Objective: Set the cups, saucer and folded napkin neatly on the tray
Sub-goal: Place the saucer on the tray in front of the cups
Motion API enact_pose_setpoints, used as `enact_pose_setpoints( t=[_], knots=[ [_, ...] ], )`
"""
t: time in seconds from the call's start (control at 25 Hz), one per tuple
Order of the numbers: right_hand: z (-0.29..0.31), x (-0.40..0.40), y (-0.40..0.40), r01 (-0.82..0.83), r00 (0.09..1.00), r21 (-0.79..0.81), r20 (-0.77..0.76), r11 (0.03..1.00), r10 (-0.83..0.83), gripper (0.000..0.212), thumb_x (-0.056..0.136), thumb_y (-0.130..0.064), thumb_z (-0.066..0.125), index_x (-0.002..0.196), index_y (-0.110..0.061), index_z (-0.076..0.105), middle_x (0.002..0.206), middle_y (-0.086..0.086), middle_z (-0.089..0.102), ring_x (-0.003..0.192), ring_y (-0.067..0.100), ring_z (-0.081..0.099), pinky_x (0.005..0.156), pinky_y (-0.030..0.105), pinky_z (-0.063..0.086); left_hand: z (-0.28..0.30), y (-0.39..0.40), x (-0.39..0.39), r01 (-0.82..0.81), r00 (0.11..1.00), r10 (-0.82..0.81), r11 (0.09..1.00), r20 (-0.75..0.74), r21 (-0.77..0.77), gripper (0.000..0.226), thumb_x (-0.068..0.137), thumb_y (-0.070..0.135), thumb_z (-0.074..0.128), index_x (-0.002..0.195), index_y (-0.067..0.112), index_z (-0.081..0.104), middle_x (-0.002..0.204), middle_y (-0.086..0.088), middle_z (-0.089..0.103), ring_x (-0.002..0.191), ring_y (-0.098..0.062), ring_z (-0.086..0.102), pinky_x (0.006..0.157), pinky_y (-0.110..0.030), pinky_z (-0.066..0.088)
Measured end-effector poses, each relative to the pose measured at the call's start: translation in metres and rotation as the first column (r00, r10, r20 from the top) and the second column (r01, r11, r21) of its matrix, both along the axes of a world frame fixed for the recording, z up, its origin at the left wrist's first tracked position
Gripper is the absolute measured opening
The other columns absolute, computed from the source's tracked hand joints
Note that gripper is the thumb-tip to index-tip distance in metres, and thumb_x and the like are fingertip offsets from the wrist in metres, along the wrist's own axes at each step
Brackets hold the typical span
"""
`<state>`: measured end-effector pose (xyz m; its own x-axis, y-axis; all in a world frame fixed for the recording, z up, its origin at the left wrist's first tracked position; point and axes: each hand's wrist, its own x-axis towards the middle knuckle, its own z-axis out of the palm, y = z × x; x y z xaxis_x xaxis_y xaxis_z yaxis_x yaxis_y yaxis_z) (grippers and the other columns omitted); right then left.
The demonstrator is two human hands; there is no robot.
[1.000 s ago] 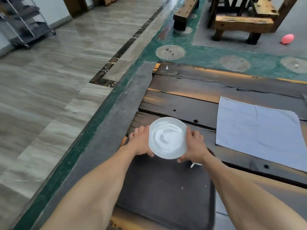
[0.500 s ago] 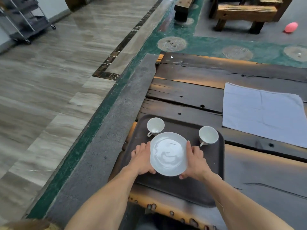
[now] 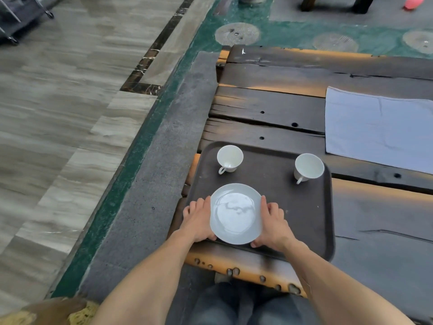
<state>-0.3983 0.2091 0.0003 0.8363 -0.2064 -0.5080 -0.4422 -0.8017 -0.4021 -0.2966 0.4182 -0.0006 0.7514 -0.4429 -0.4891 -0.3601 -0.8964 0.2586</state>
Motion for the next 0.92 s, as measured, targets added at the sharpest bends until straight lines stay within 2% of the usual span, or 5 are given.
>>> enact_pose_setpoints(
  t=[0.24,0.48,0.68,0.8,0.92],
  knots=[
    [-0.017,0.02,0.017,0.021,1.0,0.011,-0.009,1.0,-0.021,0.13,0.052,-0.037,0.082,0.148,-0.022,-0.005,0.13,0.004,0.025,0.115,0.028,0.031,0.094,0.045,0.043,-0.014,0.013,0.019,-0.006,1.0,0.006,0.999,-0.013,0.044,0.104,0.055,0.031,0.082,0.139,0.021,0.021,0.124,-0.004,0.034,0.124,-0.029,0.027,0.111,-0.048,0.021],
    [-0.031,0.029,0.028,0.048,0.999,-0.065,0.024,0.997,-0.046,0.107,0.068,-0.041,0.066,0.149,-0.021,-0.002,0.125,0.005,0.031,0.107,0.029,0.035,0.086,0.043,0.035,-0.024,0.017,0.027,-0.022,1.0,0.024,0.995,-0.018,0.093,0.103,0.064,0.028,0.067,0.148,0.016,0.009,0.13,-0.007,0.031,0.123,-0.031,0.024,0.112,-0.05,0.015],
    [-0.034,0.029,0.037,0.05,0.999,-0.084,0.004,0.995,-0.05,0.112,0.063,-0.045,0.067,0.149,-0.022,-0.003,0.126,0.005,0.032,0.108,0.029,0.035,0.087,0.044,0.031,-0.026,0.02,0.029,-0.037,0.999,0.039,0.994,-0.024,0.101,0.096,0.07,0.029,0.057,0.15,0.016,0.006,0.133,-0.008,0.03,0.12,-0.03,0.025,0.109,-0.049,0.019],
    [-0.035,0.027,0.039,0.028,1.0,-0.121,-0.011,0.992,-0.029,0.123,0.057,-0.044,0.075,0.15,-0.02,-0.002,0.128,0.004,0.032,0.111,0.029,0.036,0.088,0.044,0.033,-0.027,0.02,0.031,-0.028,1.0,0.029,0.992,-0.011,0.12,0.096,0.072,0.025,0.059,0.151,0.015,0.005,0.134,-0.008,0.031,0.118,-0.03,0.026,0.106,-0.047,0.022],
    [-0.036,0.027,0.041,0.028,0.999,-0.141,-0.022,0.99,-0.031,0.125,0.058,-0.046,0.076,0.15,-0.019,-0.003,0.131,0.005,0.032,0.113,0.029,0.035,0.089,0.043,0.033,-0.027,0.02,0.033,-0.019,1.0,0.021,0.99,-0.015,0.139,0.099,0.073,0.025,0.061,0.152,0.015,0.003,0.136,-0.008,0.03,0.12,-0.03,0.026,0.105,-0.047,0.023]
  ],
)
